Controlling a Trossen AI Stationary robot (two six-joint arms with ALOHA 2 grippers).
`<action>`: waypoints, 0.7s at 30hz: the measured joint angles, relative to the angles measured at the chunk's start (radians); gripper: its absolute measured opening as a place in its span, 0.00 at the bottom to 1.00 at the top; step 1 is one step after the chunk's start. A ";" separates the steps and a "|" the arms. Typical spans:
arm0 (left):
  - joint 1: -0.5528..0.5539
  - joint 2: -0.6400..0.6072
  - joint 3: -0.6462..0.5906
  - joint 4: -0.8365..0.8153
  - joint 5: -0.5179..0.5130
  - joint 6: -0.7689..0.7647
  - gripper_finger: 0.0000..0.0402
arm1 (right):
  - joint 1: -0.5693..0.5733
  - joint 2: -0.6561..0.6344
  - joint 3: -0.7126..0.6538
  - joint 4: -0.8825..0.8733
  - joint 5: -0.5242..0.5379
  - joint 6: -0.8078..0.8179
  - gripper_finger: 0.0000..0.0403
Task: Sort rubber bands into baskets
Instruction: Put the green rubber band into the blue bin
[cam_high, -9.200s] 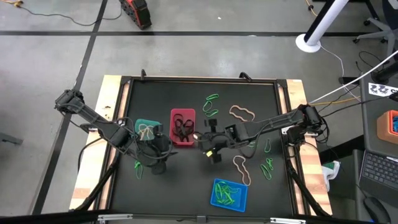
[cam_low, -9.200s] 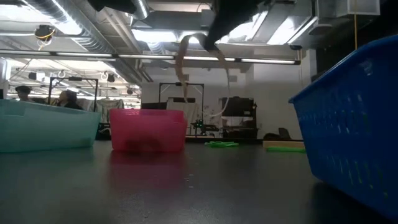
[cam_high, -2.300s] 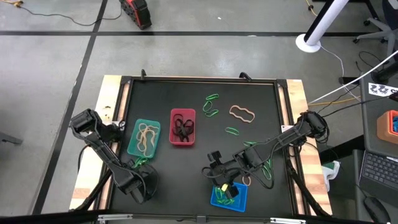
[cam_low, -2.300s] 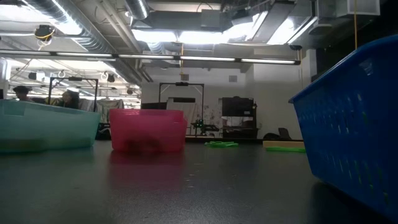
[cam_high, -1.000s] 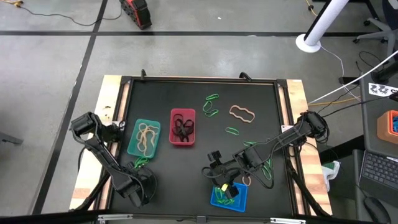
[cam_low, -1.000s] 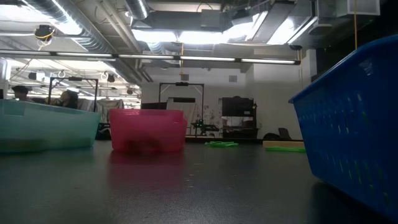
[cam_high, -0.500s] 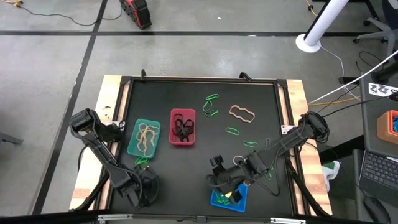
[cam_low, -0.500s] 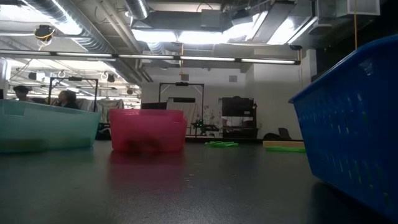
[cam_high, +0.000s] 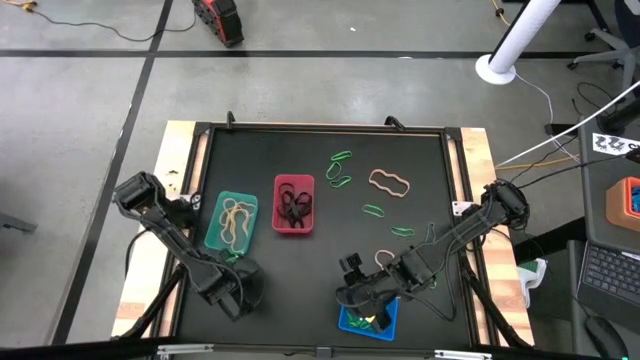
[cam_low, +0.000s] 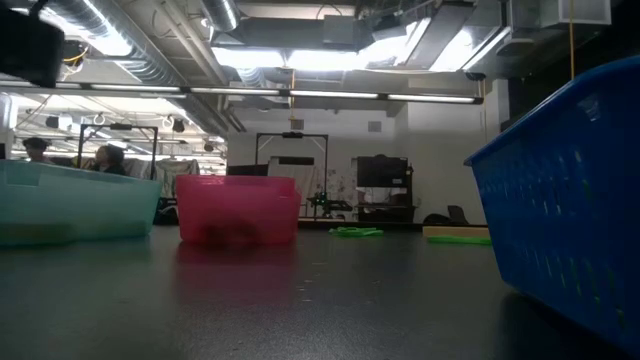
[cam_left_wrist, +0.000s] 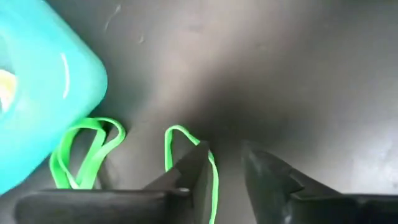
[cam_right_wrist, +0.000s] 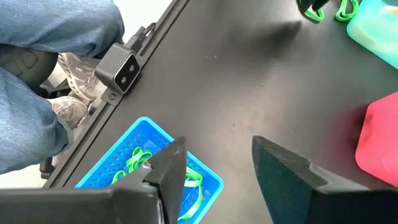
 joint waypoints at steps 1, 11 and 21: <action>0.007 0.000 -0.012 0.013 0.009 -0.017 0.26 | 0.000 0.000 0.000 0.000 0.000 0.000 0.45; 0.026 -0.003 -0.071 0.057 0.064 -0.085 0.33 | 0.000 0.000 0.000 0.000 0.000 0.000 0.45; 0.025 -0.003 -0.073 0.077 0.057 -0.086 0.06 | 0.000 0.000 0.000 0.000 0.001 0.000 0.45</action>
